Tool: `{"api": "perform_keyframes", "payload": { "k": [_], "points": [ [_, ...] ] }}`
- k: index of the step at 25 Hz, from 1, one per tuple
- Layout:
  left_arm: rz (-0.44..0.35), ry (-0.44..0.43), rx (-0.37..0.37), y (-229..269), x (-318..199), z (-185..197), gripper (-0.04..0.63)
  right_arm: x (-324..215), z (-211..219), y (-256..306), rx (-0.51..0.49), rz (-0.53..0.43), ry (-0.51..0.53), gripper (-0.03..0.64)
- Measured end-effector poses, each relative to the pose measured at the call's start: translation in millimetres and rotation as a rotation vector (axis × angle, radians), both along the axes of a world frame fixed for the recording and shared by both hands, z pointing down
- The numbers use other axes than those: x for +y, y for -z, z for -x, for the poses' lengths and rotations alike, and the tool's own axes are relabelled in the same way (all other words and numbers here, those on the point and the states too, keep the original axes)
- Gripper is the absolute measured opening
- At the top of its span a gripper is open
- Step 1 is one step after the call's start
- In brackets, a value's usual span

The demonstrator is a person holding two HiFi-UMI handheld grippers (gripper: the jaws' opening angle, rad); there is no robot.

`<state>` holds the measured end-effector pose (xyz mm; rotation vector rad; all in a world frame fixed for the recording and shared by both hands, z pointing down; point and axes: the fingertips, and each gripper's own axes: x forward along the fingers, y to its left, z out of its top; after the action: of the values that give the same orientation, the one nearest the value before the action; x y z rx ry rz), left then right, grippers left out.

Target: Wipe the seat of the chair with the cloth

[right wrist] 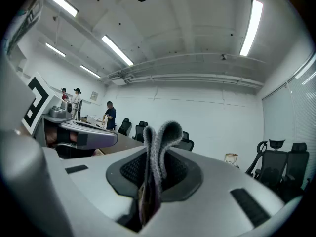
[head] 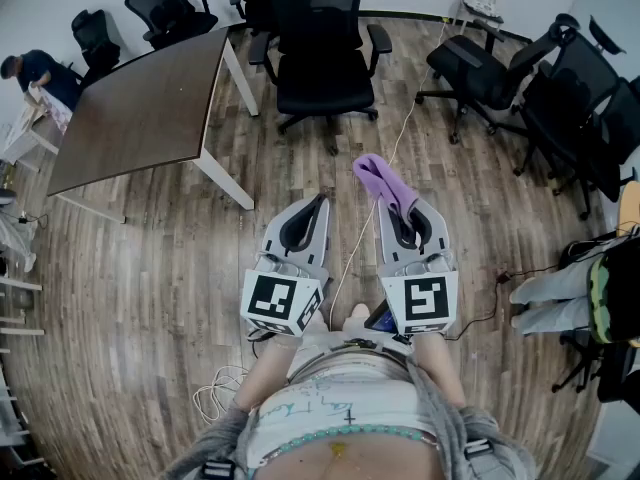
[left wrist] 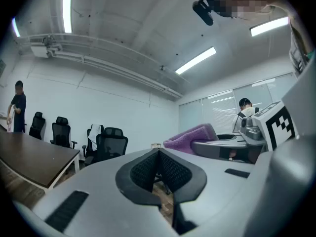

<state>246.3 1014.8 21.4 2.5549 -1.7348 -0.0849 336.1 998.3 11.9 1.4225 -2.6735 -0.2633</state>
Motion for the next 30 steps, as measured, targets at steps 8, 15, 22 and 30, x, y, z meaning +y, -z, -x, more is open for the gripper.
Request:
{"api": "perform_keyframes", "payload": {
  "k": [8,15,22,30],
  "points": [
    [0.019,0.015,-0.035,-5,-8,-16,0.002,-13,-18,0,-0.025,0.004,0.012,0.052],
    [0.028,0.076,-0.021,-9,-10,-17,0.002,-22,-34,-8,-0.023,0.027,0.055,0.052],
    [0.031,0.106,-0.003,-9,-26,-10,0.002,-43,-38,-10,-0.03,0.042,0.05,0.052],
    [0.031,0.058,0.006,-14,-87,14,0.002,-96,-6,-14,-0.004,0.022,0.078,0.052]
  ]
}}
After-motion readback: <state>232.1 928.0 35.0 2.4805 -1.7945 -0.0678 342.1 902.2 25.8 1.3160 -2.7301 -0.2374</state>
